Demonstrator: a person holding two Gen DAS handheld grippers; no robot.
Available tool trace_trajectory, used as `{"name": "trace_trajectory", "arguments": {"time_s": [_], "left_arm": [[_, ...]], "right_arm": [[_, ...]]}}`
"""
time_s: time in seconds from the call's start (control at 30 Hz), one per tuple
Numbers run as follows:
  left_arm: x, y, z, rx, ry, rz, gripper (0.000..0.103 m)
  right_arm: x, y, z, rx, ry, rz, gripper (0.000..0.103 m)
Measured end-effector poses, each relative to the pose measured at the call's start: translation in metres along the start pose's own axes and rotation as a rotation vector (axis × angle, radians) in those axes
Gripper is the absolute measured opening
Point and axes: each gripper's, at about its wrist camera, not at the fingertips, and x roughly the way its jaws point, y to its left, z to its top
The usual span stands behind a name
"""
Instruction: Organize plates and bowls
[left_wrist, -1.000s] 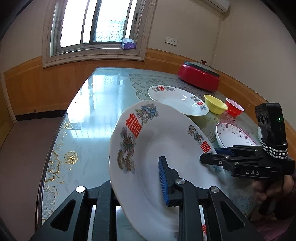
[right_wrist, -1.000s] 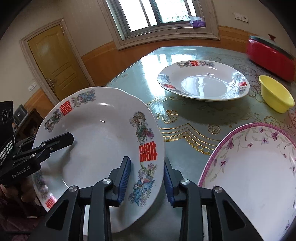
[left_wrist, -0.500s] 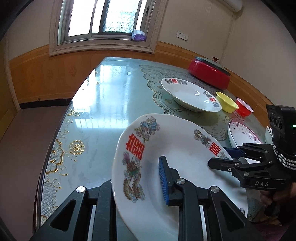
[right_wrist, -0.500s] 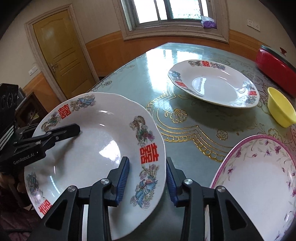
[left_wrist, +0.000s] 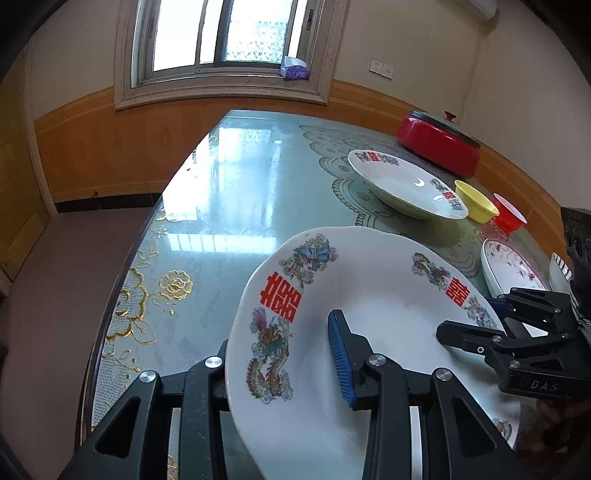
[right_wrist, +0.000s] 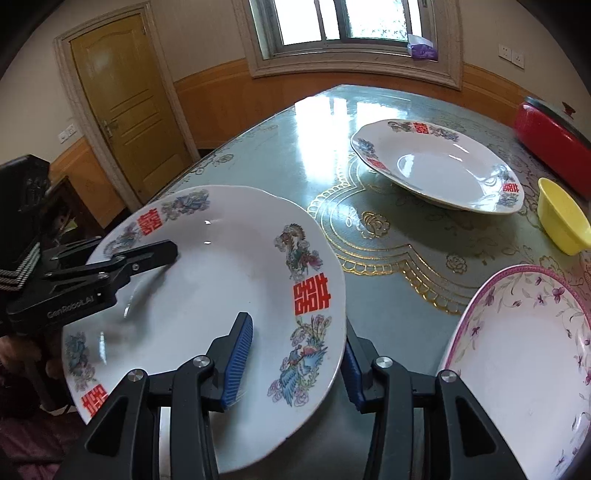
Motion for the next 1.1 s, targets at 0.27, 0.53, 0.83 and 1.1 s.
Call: {"name": "trace_trajectory", "arguments": {"time_s": [0.27, 0.53, 0.83, 1.1], "left_arm": [[0.009, 0.011, 0.012, -0.022, 0.01, 0.019, 0.041], [0.012, 0.016, 0.008, -0.006, 0.022, 0.069, 0.049], [0.008, 0.024, 0.009, -0.048, 0.041, 0.036, 0.04], [0.005, 0.007, 0.008, -0.051, 0.078, -0.033, 0.035]], "right_arm": [[0.01, 0.001, 0.022, -0.037, 0.093, 0.011, 0.048], [0.002, 0.01, 0.006, -0.048, 0.118, 0.107, 0.045], [0.003, -0.015, 0.011, 0.084, 0.065, 0.149, 0.026], [-0.008, -0.043, 0.015, 0.192, 0.089, 0.169, 0.02]]}}
